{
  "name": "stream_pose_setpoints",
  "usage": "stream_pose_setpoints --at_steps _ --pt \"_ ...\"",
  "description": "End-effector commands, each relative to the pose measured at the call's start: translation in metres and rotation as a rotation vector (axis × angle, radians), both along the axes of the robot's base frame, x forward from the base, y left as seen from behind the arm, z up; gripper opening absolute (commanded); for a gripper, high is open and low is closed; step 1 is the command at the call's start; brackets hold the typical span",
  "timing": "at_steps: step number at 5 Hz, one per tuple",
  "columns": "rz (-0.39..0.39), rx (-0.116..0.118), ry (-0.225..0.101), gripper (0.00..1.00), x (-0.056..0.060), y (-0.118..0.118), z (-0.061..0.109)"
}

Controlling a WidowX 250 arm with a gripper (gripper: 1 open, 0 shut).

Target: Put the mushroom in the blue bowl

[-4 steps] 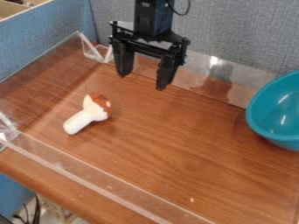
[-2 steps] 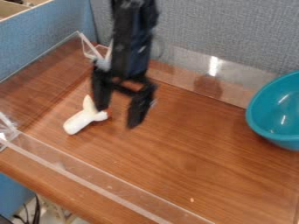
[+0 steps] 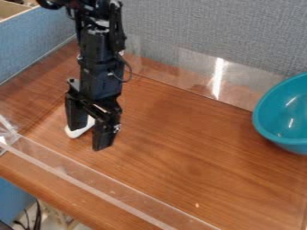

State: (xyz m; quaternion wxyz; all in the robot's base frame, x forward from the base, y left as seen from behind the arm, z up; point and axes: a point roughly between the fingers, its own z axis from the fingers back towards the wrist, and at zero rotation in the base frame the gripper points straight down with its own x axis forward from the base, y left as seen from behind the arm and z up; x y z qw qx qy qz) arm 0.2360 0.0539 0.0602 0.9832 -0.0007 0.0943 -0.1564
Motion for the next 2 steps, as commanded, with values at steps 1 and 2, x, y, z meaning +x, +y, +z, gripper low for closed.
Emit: stream_pose_setpoints --at_steps 1,2 --pt "-0.004 0.006 -0.074 1.00 0.0041 0.0029 0.0135" --pt "-0.006 -0.001 -0.090 1.00 0.0047 0.0024 0.0127"
